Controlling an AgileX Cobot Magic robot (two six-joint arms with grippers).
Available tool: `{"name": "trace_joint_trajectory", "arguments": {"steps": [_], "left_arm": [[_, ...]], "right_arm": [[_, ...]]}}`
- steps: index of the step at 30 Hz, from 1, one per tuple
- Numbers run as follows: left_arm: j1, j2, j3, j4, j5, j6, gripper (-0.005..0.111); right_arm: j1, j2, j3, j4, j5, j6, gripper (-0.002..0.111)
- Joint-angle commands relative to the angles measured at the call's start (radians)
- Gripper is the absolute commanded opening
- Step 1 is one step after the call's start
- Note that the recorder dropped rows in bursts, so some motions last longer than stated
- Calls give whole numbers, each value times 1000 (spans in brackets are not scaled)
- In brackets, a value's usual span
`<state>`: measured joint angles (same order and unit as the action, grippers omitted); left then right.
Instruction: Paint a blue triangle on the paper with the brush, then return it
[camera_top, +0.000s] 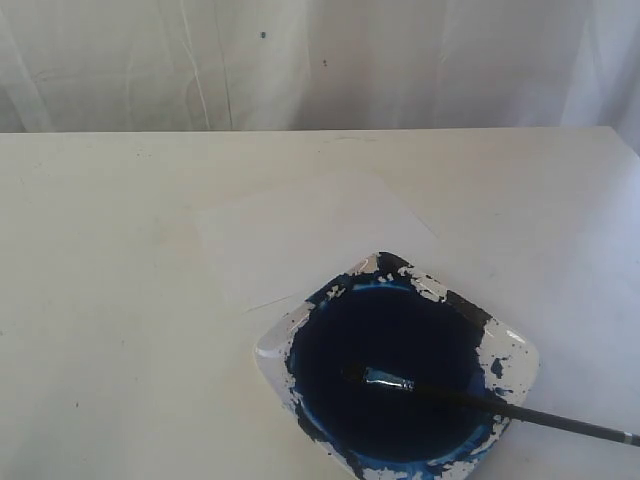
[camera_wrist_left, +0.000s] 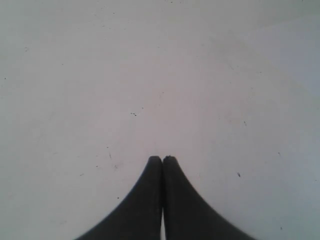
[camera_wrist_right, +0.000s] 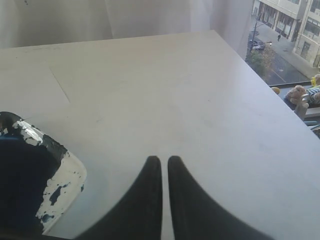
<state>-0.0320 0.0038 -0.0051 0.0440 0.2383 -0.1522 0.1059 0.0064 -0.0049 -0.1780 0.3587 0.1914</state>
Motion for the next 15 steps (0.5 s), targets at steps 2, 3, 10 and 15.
{"name": "trace_joint_trajectory", "arguments": {"steps": [2, 3, 10, 15], "left_arm": [[0, -4, 5, 38, -5, 32, 0], [0, -4, 5, 74, -20, 61, 0], [0, -4, 5, 149, -55, 97, 0], [0, -4, 5, 202, -64, 107, 0]], "right_arm": [[3, -6, 5, -6, -6, 3, 5], [3, -6, 5, -6, -6, 3, 5], [3, -6, 5, -6, -6, 3, 5], [3, -6, 5, -6, -6, 3, 5]]}}
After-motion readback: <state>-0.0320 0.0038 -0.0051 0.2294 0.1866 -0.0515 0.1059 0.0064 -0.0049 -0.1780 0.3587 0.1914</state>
